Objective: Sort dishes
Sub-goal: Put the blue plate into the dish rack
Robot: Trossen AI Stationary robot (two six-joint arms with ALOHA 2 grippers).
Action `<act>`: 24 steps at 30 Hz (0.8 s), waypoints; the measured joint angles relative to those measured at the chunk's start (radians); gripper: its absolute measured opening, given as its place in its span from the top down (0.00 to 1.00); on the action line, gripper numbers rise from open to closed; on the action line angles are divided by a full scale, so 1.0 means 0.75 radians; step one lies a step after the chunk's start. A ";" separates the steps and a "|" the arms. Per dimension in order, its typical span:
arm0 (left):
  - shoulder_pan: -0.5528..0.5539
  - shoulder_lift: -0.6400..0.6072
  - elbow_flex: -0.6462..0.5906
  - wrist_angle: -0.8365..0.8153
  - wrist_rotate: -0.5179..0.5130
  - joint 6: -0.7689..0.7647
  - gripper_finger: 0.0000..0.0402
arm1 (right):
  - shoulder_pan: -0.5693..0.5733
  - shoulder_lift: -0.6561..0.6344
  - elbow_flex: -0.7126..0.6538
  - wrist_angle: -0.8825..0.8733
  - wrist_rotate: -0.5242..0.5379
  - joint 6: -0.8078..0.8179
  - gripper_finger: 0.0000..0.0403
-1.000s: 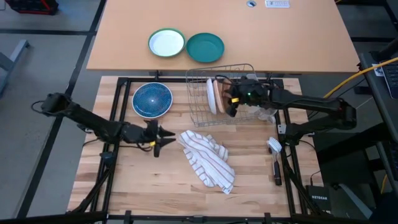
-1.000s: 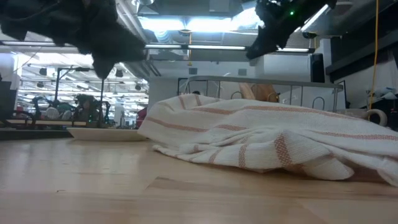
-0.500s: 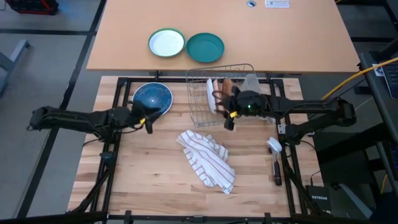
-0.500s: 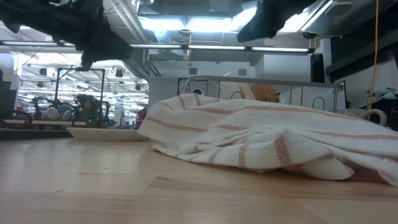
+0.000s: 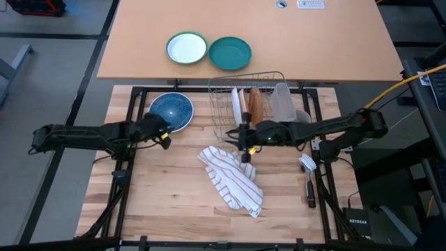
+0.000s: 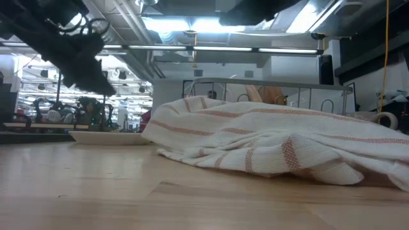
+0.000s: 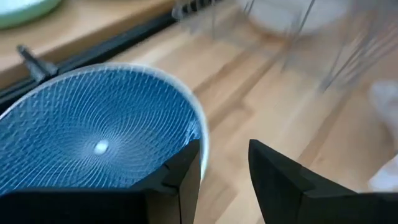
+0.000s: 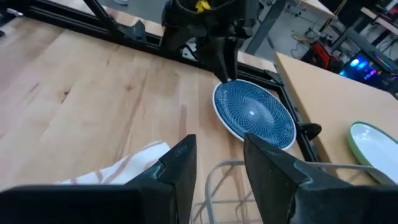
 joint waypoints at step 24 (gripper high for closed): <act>0.019 0.354 0.001 -0.032 0.000 0.276 0.69 | -0.001 0.311 -0.001 0.245 -0.193 0.003 0.66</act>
